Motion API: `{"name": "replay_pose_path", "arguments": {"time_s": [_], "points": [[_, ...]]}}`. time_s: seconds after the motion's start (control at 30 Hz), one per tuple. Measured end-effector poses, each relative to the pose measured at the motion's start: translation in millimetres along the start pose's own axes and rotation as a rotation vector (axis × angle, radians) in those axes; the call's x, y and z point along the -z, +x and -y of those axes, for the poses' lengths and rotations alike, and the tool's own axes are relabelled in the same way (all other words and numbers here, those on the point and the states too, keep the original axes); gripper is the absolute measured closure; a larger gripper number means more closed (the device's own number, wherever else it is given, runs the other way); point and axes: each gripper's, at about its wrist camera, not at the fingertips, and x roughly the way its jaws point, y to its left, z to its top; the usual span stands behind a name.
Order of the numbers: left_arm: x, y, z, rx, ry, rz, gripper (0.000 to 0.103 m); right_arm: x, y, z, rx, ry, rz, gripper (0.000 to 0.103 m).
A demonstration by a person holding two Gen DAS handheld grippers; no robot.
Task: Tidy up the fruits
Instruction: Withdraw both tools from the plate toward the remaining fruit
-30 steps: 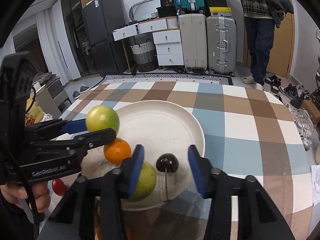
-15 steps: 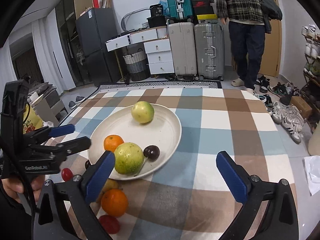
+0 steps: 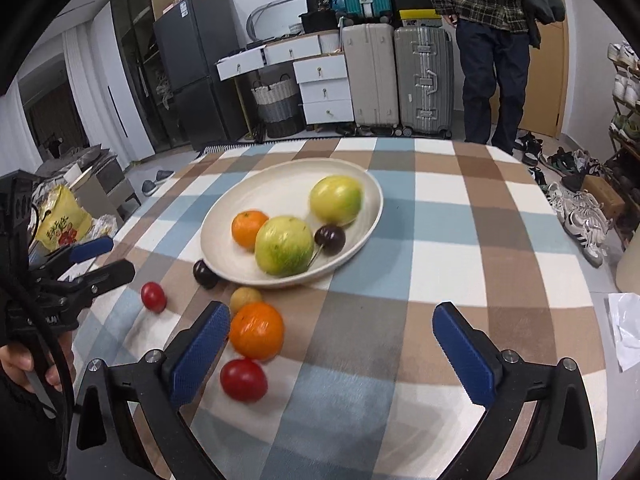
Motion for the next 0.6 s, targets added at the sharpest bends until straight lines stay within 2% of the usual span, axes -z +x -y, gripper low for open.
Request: {"name": "replay_pose_path", "arguments": {"time_s": [0.23, 0.6], "points": [[14.4, 5.5, -9.1, -0.001, -0.011, -0.042, 0.002, 16.4, 7.6, -13.6, -0.006, -0.028, -0.073, 0.0], [23.0, 23.6, -3.5, 0.002, 0.0, -0.101, 0.002, 30.7, 19.7, -23.7, 0.0, -0.044, -0.152, 0.0]]}}
